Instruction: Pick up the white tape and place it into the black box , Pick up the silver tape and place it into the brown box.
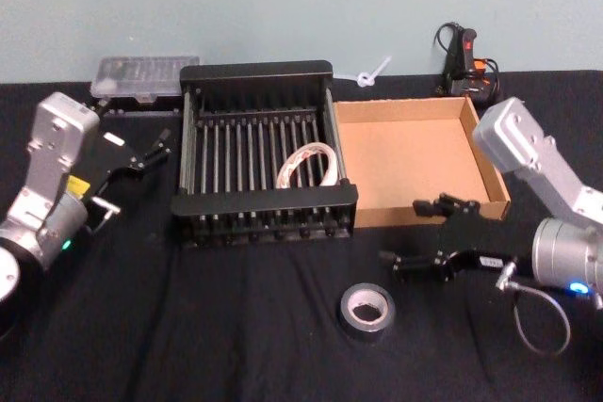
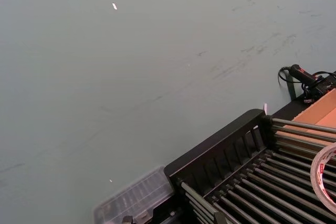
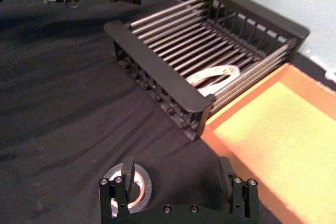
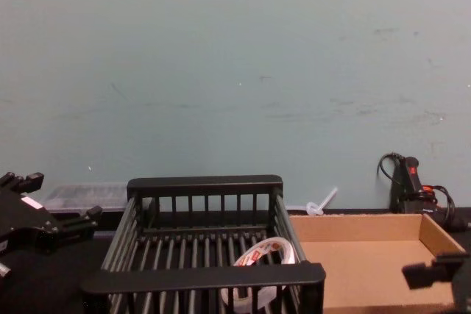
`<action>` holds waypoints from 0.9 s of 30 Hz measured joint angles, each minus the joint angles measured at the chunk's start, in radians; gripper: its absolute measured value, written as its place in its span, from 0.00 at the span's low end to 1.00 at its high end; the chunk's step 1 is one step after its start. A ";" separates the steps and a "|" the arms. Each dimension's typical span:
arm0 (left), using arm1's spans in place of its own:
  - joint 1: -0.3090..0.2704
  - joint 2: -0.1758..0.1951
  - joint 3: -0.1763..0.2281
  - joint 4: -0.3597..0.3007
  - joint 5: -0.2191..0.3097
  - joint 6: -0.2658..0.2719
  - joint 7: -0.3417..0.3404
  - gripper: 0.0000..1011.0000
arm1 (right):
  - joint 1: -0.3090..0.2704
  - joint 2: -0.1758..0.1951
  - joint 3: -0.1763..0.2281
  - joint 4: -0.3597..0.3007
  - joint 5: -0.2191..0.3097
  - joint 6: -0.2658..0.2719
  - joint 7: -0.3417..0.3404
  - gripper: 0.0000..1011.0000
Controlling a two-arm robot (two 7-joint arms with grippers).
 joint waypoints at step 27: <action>0.000 0.000 0.000 0.000 0.000 0.000 0.000 0.99 | 0.045 -0.008 -0.133 0.078 -0.013 0.013 -0.005 0.99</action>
